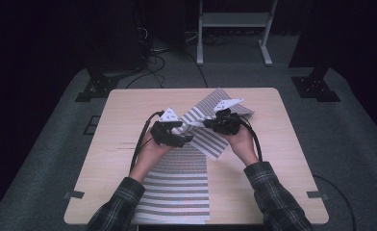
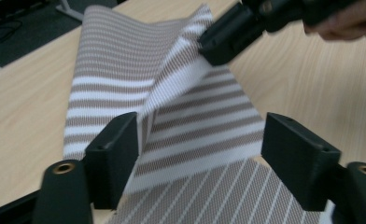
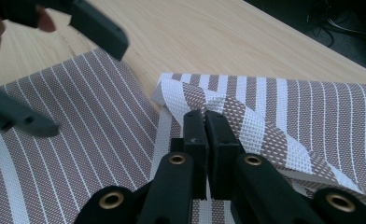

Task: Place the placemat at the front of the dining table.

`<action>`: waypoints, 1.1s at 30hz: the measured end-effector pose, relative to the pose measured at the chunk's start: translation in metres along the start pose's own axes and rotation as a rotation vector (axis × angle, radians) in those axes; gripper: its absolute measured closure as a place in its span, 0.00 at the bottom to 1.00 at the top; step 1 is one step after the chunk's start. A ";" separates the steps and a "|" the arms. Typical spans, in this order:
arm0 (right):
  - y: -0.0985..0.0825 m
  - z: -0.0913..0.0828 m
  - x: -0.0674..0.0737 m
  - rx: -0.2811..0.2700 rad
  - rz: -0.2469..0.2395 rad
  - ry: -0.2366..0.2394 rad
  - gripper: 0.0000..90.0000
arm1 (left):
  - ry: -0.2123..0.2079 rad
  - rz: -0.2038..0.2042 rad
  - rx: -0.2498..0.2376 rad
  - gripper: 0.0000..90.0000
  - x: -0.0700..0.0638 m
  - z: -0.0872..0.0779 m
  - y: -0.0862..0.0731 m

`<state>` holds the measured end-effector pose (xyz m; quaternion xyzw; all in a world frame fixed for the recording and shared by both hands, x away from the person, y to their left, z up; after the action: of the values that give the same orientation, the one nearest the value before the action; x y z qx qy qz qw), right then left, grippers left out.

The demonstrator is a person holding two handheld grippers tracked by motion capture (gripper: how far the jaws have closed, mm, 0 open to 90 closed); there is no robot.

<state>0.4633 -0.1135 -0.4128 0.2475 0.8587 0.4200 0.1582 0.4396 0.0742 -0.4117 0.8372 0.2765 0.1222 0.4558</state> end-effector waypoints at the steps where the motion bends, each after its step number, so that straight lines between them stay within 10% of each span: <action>1: 0.000 0.000 0.001 0.002 0.003 0.004 0.97 | 0.004 0.006 -0.008 0.34 0.001 0.002 0.003; 18: -0.001 -0.008 -0.001 -0.014 -0.004 0.027 0.97 | -0.031 0.014 0.018 0.55 0.015 0.033 0.015; 33: -0.005 -0.008 -0.001 -0.004 -0.019 0.014 0.85 | -0.073 0.022 0.080 0.98 0.011 0.040 0.015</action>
<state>0.4586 -0.1223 -0.4120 0.2361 0.8612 0.4219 0.1569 0.4721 0.0458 -0.4216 0.8617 0.2553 0.0855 0.4302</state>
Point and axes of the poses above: each handheld gripper's, and its own axes: z roughly forward along the jaws, y roughly out of its top, x roughly to its left, the point moved 4 cm from there along z, roughly forward along the jaws, and after that the axes turned 5 degrees about -z, right-handed, at the moved point
